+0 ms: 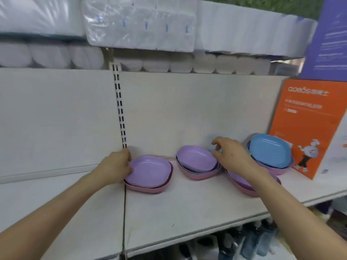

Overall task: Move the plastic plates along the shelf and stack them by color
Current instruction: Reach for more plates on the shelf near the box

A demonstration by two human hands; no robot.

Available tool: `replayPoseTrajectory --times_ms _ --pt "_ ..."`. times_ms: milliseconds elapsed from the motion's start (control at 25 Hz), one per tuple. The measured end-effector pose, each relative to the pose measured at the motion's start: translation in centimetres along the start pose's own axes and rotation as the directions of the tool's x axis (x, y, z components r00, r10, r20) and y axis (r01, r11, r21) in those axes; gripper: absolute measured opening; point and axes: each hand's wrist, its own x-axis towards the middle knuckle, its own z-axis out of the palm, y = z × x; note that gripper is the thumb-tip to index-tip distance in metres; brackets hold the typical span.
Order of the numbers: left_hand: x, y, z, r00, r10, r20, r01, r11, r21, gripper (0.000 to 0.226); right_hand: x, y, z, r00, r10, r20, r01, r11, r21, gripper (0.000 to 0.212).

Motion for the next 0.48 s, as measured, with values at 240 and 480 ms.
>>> replayPoseTrajectory --times_ms 240,480 --pt "-2.3 1.0 -1.0 0.988 -0.078 -0.134 0.102 0.977 0.187 0.033 6.0 0.9 2.0 0.969 -0.193 0.152 0.199 0.98 -0.029 0.042" --pt "-5.8 2.2 -2.9 0.926 -0.117 -0.358 0.191 0.965 0.179 0.035 8.5 2.0 4.0 0.942 -0.254 0.22 0.275 0.959 -0.07 0.019"
